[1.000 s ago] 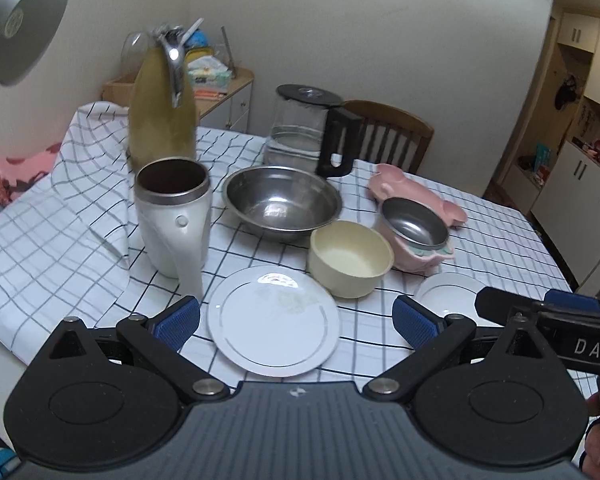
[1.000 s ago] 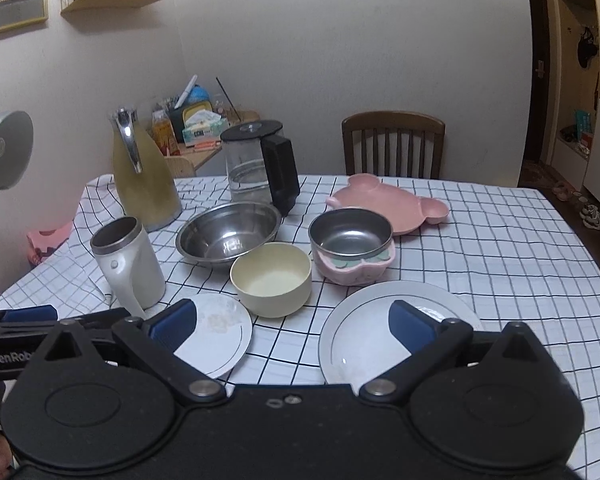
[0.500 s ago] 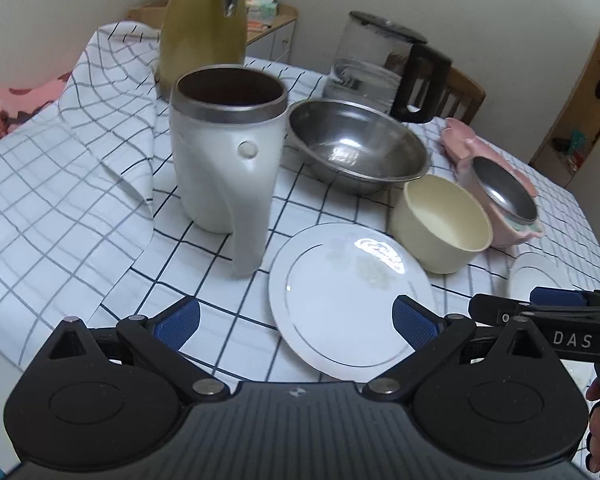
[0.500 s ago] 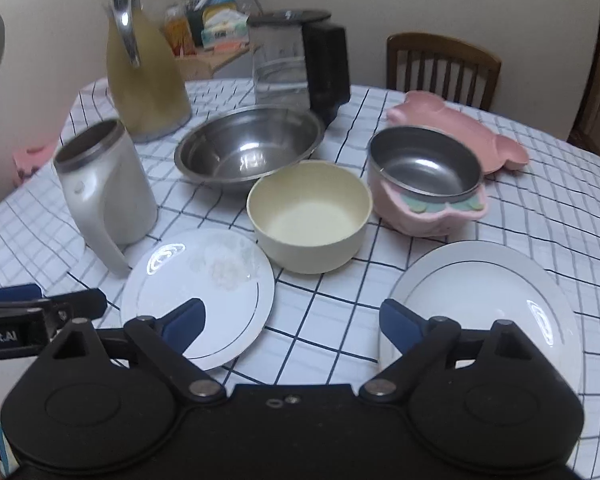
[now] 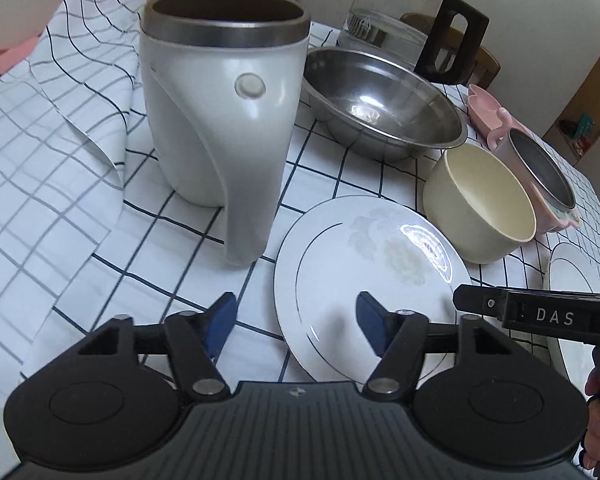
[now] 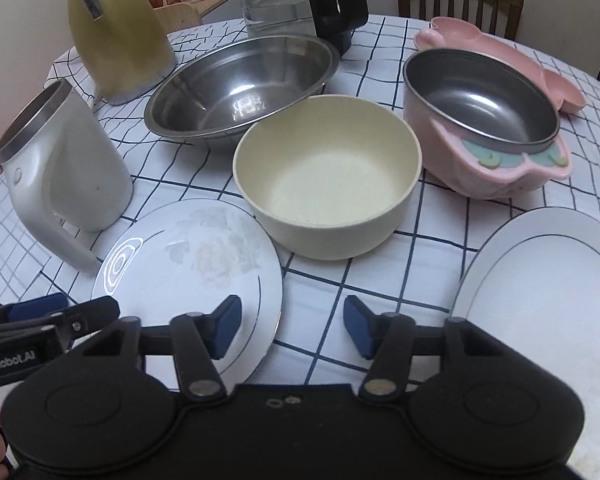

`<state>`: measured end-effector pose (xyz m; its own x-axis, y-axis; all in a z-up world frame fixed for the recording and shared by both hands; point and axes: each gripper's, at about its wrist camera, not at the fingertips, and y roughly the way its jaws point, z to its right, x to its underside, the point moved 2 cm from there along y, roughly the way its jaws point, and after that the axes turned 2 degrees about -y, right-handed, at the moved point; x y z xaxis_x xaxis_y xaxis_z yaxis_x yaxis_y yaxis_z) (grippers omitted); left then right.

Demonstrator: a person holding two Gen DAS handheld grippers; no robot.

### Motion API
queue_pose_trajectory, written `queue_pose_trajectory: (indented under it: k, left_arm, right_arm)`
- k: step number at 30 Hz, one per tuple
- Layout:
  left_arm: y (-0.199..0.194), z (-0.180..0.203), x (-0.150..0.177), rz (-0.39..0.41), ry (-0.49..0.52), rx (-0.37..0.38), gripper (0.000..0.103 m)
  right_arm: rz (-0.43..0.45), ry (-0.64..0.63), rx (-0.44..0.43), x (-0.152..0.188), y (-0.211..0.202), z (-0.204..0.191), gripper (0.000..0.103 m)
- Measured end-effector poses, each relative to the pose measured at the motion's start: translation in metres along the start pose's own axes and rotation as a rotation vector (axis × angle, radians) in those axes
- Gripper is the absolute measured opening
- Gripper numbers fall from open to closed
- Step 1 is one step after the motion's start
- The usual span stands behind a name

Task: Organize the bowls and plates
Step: 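Close both grippers on the flower-patterned plate rim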

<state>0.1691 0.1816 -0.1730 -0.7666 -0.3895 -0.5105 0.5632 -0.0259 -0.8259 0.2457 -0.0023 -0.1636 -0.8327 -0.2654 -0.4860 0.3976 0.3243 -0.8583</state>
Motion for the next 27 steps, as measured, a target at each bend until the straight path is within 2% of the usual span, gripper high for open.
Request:
queue_pose_trajectory:
  k: [7,11,12,14,27]
  left_arm:
    - [0.007,-0.005,-0.002,-0.026,-0.046,0.027,0.031]
    - [0.007,-0.008,-0.004,-0.034,-0.064,0.040,0.026]
    - [0.007,-0.009,-0.004,-0.035,-0.065,0.039,0.023]
    - [0.007,-0.012,-0.005,-0.036,-0.074,0.038,0.016]
    - [-0.010,-0.011,0.013,-0.059,-0.056,0.053,0.014]
  right_arm:
    - [-0.023,0.041,-0.063,-0.002,0.008,0.004,0.030]
    - [-0.023,0.052,-0.081,-0.002,0.010,0.005,0.020]
    - [-0.022,0.058,-0.093,-0.002,0.010,0.005,0.015]
    - [-0.021,0.072,-0.102,-0.002,0.008,0.006,0.012]
    - [-0.002,0.077,-0.113,0.019,-0.012,0.007,0.010]
